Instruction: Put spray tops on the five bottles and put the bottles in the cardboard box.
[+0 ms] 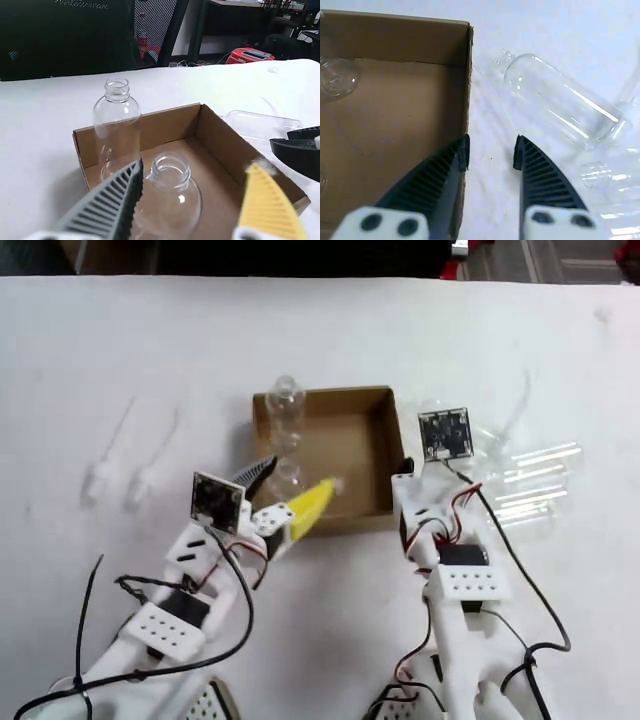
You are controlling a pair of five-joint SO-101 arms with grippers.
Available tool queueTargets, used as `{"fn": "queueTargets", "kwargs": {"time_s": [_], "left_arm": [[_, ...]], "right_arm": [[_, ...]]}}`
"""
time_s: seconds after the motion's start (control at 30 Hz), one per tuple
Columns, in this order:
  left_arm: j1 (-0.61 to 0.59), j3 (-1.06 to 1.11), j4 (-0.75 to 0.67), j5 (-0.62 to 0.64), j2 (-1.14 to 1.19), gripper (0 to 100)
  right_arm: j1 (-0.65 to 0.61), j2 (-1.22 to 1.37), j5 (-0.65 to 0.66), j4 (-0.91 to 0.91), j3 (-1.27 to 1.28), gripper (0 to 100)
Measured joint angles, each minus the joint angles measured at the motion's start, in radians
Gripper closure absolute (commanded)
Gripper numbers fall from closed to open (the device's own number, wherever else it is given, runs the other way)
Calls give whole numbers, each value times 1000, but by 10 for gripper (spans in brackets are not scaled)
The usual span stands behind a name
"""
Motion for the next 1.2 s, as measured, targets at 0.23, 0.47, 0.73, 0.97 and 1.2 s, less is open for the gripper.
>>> {"fn": "queueTargets", "kwargs": {"time_s": [0.23, 0.47, 0.73, 0.97, 1.2], "left_arm": [[-3, 0, 32, 0, 0, 683], [-3, 0, 37, 0, -15, 681], [-2, -52, 336, 109, -235, 645], [-8, -219, 816, 166, -549, 560], [-187, -408, 1137, 166, -718, 636]], "right_arm": [[0, 0, 0, 0, 0, 868], [0, 0, 0, 0, 0, 868], [-2, 0, 0, 0, 0, 868], [-2, 0, 0, 0, 0, 868], [-2, 0, 0, 0, 0, 868]]}}
